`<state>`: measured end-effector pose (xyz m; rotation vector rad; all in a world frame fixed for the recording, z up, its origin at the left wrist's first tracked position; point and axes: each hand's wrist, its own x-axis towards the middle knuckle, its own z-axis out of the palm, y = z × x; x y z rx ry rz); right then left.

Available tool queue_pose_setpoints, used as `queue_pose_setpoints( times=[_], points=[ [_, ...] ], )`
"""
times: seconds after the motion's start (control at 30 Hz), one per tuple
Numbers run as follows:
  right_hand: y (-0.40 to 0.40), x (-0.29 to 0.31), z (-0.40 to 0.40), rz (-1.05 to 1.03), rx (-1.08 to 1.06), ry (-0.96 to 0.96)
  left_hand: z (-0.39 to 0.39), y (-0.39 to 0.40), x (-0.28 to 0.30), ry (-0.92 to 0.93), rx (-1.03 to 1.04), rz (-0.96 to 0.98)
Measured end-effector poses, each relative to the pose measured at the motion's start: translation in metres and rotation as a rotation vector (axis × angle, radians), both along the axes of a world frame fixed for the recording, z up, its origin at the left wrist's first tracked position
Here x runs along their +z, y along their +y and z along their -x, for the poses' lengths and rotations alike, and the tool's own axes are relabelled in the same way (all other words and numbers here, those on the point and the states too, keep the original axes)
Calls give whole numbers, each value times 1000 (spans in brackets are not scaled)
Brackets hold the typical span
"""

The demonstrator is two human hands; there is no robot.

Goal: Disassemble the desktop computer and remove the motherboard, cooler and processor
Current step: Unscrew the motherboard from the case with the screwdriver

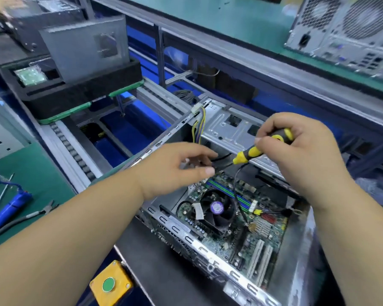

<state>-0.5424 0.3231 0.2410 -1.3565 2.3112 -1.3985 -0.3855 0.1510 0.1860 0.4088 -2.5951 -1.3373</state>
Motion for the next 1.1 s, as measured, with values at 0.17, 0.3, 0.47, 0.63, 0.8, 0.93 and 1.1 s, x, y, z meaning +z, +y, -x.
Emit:
queue_pose_setpoints(
  times=[0.17, 0.3, 0.47, 0.63, 0.8, 0.93, 1.1],
  points=[
    [30, 13, -15, 61, -139, 13, 4, 17, 1, -20, -42, -54],
    [53, 16, -26, 92, -192, -17, 6, 27, 1, 16, -65, -104],
    [97, 17, -34, 216, -459, 8, 20, 64, 3, 10, -134, -174],
    [148, 16, -38, 252, -673, -9, 46, 148, 5, -6, -517, 108],
    [189, 12, -40, 233, -794, -33, 69, 218, 0, -52, -746, 305],
    [204, 7, -36, 242, -782, -87, 79, 231, -3, -78, -757, 342],
    [193, -4, -30, 158, -752, -121, 81, 204, 4, -10, -640, 263]
  ],
)
